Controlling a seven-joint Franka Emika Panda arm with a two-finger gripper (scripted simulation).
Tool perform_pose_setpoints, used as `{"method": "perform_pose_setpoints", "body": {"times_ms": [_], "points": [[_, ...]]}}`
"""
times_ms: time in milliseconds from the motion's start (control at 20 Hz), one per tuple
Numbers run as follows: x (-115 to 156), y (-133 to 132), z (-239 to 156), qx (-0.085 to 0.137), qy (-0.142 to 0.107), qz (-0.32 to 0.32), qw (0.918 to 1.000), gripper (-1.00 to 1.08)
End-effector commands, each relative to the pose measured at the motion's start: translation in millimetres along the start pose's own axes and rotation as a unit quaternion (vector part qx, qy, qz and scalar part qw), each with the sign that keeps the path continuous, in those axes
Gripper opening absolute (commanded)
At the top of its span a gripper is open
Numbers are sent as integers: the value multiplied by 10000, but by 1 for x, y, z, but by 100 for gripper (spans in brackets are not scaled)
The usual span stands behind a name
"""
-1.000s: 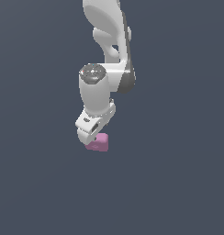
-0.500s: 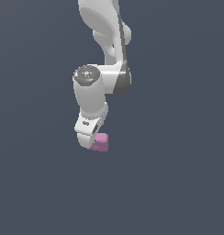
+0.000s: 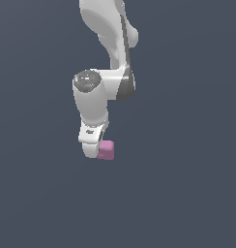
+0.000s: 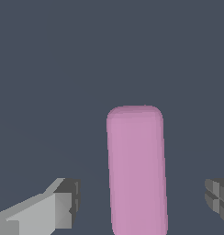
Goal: Pick up the object and move it to a goal position.
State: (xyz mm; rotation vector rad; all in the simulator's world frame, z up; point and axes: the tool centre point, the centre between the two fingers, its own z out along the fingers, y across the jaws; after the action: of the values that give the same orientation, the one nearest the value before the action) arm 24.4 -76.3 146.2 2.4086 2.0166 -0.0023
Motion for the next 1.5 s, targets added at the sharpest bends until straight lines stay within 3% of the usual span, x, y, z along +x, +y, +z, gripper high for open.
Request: {"method": "perform_pose_setpoints", "body": {"times_ms": [0, 500, 1250, 1300, 1450], "points": [[-1, 1, 0, -2, 3, -129, 9999, 100], [-3, 1, 4, -4, 6, -218, 9998, 100], [-2, 1, 51, -4, 8, -241, 9997, 100], [-2, 1, 51, -4, 8, -241, 9997, -100], [-2, 1, 51, -4, 8, -241, 9997, -100]]}}
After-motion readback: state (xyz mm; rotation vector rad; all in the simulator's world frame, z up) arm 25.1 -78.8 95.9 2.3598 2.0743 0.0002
